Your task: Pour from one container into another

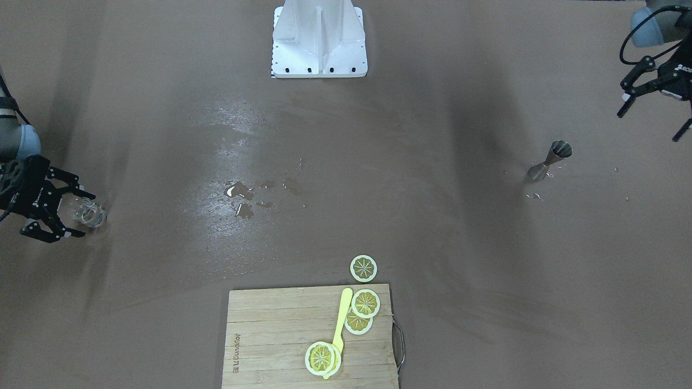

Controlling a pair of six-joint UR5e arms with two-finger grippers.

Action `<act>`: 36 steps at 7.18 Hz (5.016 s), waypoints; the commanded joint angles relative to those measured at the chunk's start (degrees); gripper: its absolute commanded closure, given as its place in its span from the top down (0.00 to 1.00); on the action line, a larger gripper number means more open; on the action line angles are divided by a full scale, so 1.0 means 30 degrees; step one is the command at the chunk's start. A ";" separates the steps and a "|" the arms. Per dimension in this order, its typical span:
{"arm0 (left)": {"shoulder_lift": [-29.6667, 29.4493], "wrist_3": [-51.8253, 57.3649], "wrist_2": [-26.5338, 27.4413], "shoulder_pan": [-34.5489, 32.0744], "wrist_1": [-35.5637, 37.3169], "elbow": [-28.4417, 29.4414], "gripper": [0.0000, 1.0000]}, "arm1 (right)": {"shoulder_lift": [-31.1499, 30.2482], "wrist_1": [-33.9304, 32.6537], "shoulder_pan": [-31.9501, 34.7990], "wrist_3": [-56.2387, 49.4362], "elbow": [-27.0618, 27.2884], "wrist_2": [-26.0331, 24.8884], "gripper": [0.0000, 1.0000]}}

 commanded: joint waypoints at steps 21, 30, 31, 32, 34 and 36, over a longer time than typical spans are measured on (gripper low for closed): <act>0.6684 -0.2057 3.7143 2.9088 -1.5881 0.0394 0.98 | 0.0936 -0.0553 0.2193 0.0545 0.2386 0.0669 0.00; 0.4253 -0.6579 4.6928 3.4190 -1.2112 0.2590 0.98 | 0.1085 -0.6704 0.1224 0.4209 0.8650 0.1576 0.00; 0.4253 -0.9266 4.8179 3.4219 -1.0246 0.2709 0.96 | 0.1026 -0.6793 0.1193 0.4209 0.9179 0.1693 0.00; 0.4224 -1.2483 4.8307 3.4191 -0.7907 0.2739 0.91 | 0.0735 -0.6939 0.1193 0.4209 0.9561 0.1752 0.00; 0.3962 -1.3775 4.8455 3.4190 -0.6685 0.2798 0.68 | 0.0615 -0.8804 0.0931 0.4209 1.0526 0.1521 0.00; 0.3406 -1.4534 4.8367 3.4161 -0.5164 0.2885 0.23 | 0.0644 -1.2135 0.0698 0.4209 1.1929 0.1518 0.00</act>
